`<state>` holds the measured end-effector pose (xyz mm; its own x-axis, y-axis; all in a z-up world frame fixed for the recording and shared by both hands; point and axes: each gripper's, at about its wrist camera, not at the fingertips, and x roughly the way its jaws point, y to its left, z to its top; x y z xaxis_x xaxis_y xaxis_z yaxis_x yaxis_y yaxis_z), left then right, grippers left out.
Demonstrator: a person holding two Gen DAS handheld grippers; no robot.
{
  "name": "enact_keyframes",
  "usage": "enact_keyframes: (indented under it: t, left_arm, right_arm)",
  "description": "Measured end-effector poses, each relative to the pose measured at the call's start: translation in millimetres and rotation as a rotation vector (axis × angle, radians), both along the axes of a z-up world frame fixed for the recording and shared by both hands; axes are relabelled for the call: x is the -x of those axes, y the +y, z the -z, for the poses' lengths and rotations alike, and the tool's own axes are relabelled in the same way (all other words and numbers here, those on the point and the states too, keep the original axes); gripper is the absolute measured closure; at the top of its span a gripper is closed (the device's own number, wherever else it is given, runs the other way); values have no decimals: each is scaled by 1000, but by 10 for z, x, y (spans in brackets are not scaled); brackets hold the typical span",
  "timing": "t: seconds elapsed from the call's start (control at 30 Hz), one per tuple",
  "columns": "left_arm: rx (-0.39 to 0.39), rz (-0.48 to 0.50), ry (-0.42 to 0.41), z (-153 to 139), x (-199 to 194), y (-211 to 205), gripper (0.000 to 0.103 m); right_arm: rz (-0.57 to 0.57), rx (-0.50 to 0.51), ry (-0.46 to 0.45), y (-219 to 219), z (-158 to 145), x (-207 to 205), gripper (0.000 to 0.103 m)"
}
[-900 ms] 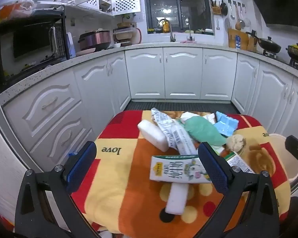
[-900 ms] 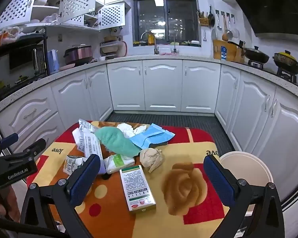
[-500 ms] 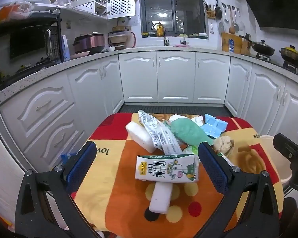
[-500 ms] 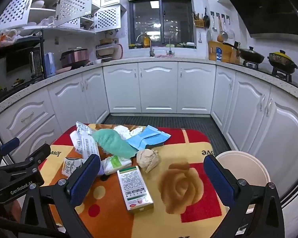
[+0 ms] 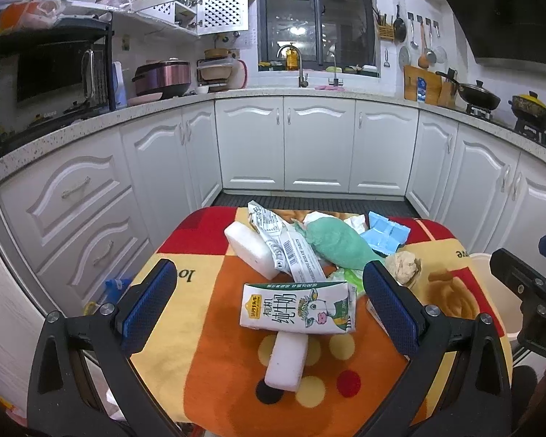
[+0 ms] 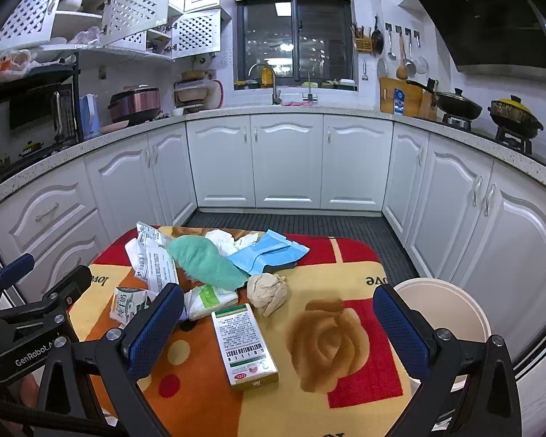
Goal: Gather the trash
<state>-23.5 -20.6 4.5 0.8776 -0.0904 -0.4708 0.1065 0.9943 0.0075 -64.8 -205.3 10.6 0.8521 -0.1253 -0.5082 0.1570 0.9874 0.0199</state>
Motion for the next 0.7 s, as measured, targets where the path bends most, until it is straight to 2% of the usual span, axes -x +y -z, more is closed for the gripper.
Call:
enact_keyframes:
  t: [0.7]
  left_arm:
    - [11, 1, -7, 7, 13, 10, 1]
  right_arm:
    - [10, -7, 12, -35, -2, -11, 0]
